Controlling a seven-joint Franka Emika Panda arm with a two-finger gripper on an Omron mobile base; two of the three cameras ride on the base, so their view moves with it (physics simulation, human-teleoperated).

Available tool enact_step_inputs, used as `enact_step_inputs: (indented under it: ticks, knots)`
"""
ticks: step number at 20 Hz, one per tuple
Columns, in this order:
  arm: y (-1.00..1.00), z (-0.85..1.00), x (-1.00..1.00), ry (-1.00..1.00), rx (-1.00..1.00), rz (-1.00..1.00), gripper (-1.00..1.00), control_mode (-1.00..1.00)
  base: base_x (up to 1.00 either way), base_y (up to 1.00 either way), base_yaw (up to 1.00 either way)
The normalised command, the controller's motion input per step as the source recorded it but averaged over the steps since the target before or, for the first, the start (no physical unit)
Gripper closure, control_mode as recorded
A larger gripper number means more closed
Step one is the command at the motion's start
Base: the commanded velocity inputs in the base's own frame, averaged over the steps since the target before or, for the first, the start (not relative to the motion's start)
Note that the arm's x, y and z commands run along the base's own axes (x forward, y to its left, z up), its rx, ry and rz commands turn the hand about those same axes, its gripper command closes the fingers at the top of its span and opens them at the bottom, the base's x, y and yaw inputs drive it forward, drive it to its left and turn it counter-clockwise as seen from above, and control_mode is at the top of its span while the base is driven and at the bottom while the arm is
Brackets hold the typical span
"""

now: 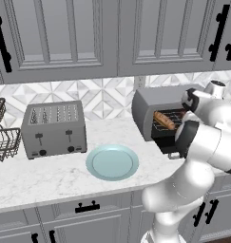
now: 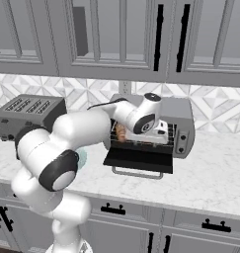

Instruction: Pick up the kebab skewer and baguette bread, and place them inside the toaster oven. Close the toaster oven door and start by setting the timer.

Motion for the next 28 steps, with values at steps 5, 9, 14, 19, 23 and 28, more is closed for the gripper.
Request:
enact_step_inputs:
  ticks: [5,9,14,19,23,28]
  knots:
    - [-0.02,0.0,-0.79,0.02,0.0,-0.01,-1.0,-1.0,0.0,0.0,0.0]
    - [0.0,-0.01,-0.36,0.09,-0.02,-0.06,-1.0,-1.0,0.0,0.0,0.0]
    - [-0.1,-0.09,-0.15,0.06,-0.04,-0.07,-1.0,-1.0,0.0,0.0,0.0]
    - [-0.1,-0.11,-0.11,0.04,-0.04,-0.06,-1.0,-1.0,0.0,0.0,0.0]
    - [0.0,-0.08,-0.08,0.01,-0.02,-0.15,-1.0,-1.0,0.0,0.0,0.0]
    - [0.0,-0.06,0.0,0.0,0.0,-0.1,-1.0,-1.0,0.0,0.0,0.0]
